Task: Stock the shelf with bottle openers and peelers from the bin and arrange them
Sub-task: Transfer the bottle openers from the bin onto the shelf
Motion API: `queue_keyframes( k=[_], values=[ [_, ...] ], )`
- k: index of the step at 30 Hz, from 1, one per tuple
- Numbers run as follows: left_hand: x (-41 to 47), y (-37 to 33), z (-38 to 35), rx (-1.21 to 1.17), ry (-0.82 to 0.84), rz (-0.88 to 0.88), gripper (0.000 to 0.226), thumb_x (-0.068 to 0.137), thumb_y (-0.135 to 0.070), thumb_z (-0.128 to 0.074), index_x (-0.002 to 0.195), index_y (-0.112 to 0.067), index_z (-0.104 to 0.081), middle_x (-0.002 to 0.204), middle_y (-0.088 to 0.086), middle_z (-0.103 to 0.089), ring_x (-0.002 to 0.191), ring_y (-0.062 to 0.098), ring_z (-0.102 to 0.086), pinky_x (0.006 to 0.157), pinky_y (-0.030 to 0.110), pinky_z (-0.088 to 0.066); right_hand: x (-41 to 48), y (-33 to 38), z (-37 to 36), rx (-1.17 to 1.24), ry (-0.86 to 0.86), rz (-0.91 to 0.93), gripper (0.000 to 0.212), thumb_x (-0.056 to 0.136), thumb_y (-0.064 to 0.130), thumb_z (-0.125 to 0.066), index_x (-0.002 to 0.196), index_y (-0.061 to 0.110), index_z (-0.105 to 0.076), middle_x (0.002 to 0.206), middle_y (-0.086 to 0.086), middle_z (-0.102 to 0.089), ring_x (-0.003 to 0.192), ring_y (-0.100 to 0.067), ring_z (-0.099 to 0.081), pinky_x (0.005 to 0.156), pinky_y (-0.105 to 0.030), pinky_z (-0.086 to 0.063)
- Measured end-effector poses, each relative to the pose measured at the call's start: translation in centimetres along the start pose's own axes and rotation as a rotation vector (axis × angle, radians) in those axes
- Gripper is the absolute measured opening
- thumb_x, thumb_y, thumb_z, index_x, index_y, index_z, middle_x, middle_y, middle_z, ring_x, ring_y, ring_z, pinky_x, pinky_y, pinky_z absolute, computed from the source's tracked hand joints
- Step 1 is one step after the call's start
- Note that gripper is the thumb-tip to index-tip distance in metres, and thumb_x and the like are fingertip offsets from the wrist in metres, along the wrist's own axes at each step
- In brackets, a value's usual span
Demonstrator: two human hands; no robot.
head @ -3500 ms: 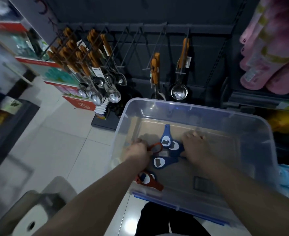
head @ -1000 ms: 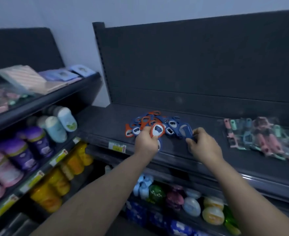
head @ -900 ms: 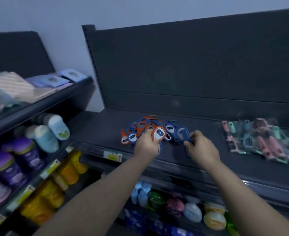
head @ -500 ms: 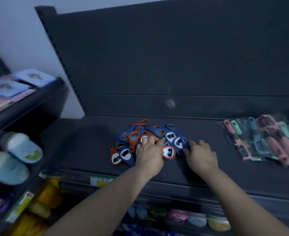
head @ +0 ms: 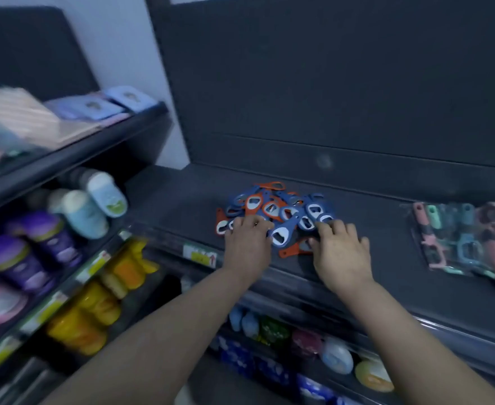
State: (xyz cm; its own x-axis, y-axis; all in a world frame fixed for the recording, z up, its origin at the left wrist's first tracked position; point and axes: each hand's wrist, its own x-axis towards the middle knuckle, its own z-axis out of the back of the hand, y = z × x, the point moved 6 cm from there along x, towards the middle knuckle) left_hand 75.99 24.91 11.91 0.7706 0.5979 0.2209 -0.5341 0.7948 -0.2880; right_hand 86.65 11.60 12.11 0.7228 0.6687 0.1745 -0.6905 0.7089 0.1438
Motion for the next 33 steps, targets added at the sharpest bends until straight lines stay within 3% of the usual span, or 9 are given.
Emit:
queue_keyframes(
  k=[5,11,14,17,24,28,33],
  values=[
    [-9.8,3.0,2.0,0.129,-0.024,0.225,0.029,0.096,-0.026,-0.048,0.125,-0.026,-0.055,0.127,-0.001,-0.049,0.119,0.024,-0.039,0.089,0.041,-0.040,-5.4,4.7,0.3,0.050,0.016,0.280,0.039,0.098,0.040,-0.041,0.132,0.022,-0.047,0.130,-0.001,-0.048,0.121,-0.025,-0.040,0.094,-0.043,-0.036],
    [-24.0,9.2,4.5,0.170,-0.001,0.566,0.030,0.092,-0.024,-0.050,0.120,-0.028,-0.057,0.121,-0.002,-0.052,0.118,0.024,-0.042,0.090,0.038,-0.041,-14.2,12.1,-1.1,0.084,0.134,0.605,0.038,0.100,0.039,-0.034,0.130,0.020,-0.048,0.131,-0.002,-0.049,0.119,-0.025,-0.043,0.088,-0.039,-0.037],
    [-30.8,12.3,6.8,0.184,-0.008,0.709,0.030,0.087,-0.025,-0.054,0.116,-0.027,-0.058,0.118,0.000,-0.054,0.116,0.026,-0.044,0.088,0.037,-0.042,-18.3,16.6,-1.3,0.112,0.175,0.750,0.040,0.100,0.041,-0.033,0.132,0.022,-0.046,0.134,-0.001,-0.047,0.122,-0.023,-0.041,0.093,-0.038,-0.037],
    [-37.7,15.7,9.3,0.193,-0.047,0.838,0.030,0.084,-0.022,-0.050,0.112,-0.024,-0.061,0.117,0.000,-0.058,0.114,0.027,-0.050,0.092,0.037,-0.045,-22.5,21.4,-1.6,0.131,0.211,0.868,0.040,0.101,0.043,-0.032,0.133,0.023,-0.046,0.134,0.000,-0.047,0.126,-0.023,-0.040,0.096,-0.040,-0.036],
    [-54.5,23.8,14.3,0.097,-0.186,1.197,0.033,0.091,-0.017,-0.054,0.122,-0.022,-0.061,0.125,0.003,-0.060,0.119,0.023,-0.051,0.097,0.034,-0.046,-33.1,34.2,-3.8,0.161,0.299,1.133,0.038,0.101,0.040,-0.033,0.132,0.023,-0.048,0.131,-0.002,-0.048,0.120,-0.024,-0.042,0.090,-0.039,-0.039],
    [-63.4,28.6,15.1,0.010,-0.062,1.338,0.033,0.089,-0.015,-0.056,0.122,-0.016,-0.061,0.124,0.006,-0.063,0.115,0.025,-0.057,0.093,0.028,-0.043,-40.1,41.6,-6.5,0.205,0.457,1.259,0.039,0.097,0.040,-0.042,0.132,0.025,-0.049,0.128,0.001,-0.052,0.119,-0.023,-0.045,0.092,-0.037,-0.039],
    [-71.4,32.9,14.3,-0.104,0.111,1.476,0.039,0.091,-0.017,-0.057,0.129,-0.012,-0.055,0.130,0.009,-0.057,0.119,0.025,-0.055,0.096,0.029,-0.044,-47.4,47.7,-11.3,0.073,0.636,1.386,0.036,0.094,0.032,-0.051,0.128,0.020,-0.053,0.130,-0.002,-0.054,0.122,-0.023,-0.048,0.099,-0.034,-0.041]
  ],
)
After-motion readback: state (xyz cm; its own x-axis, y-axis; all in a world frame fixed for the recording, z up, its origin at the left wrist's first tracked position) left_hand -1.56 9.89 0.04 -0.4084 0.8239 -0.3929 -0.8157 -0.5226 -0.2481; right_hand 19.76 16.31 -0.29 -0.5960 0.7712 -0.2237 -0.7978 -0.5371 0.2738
